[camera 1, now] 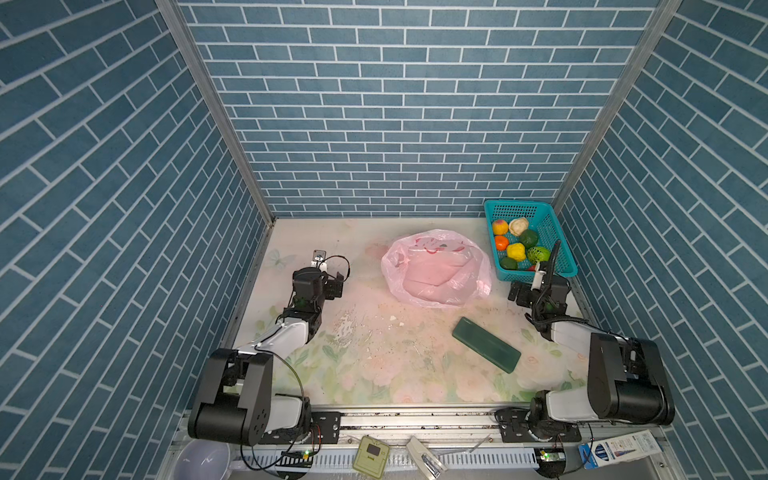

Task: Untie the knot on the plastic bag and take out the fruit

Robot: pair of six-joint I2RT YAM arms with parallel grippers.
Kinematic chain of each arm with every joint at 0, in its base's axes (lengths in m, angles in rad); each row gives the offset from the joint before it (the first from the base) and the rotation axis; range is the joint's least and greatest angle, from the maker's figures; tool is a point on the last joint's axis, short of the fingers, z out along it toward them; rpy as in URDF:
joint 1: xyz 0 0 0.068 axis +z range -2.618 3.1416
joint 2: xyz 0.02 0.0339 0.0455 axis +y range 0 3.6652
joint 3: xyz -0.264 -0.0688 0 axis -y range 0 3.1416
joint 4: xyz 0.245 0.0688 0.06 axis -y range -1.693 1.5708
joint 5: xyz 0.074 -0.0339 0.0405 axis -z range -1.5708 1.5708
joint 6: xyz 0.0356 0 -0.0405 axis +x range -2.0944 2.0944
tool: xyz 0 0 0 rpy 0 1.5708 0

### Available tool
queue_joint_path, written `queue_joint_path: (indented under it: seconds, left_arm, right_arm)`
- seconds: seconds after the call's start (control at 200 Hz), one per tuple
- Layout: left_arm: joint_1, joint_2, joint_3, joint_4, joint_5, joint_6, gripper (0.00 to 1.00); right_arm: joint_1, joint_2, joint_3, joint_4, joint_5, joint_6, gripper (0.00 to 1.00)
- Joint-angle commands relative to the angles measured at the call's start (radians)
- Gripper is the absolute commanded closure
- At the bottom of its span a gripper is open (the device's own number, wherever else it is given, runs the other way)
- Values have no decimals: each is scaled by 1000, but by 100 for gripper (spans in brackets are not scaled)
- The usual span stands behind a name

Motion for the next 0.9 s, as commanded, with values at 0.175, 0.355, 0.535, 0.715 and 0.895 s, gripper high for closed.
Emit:
queue_joint_path:
  seconds: [0.175,0.355,0.535,0.715,0.895]
  left_arm:
    - [52,-7,-11,69,0,28,1]
    - [69,8,-64,110,25,-13,2]
    - [69,86,-130,278,-27,-29,2]
    - [69,143,-188,431,-70,-47,2]
    - [69,192,-196,485,-90,-51,2]
  right_arm:
    - [-8,81,-25,218,-3,-72,1]
    - [-8,98,-94,362,-11,-75,1]
    - [-5,115,-113,408,-19,-83,1]
    - [-5,115,-118,416,-10,-79,1]
    - [-3,117,-113,408,-19,-84,1]
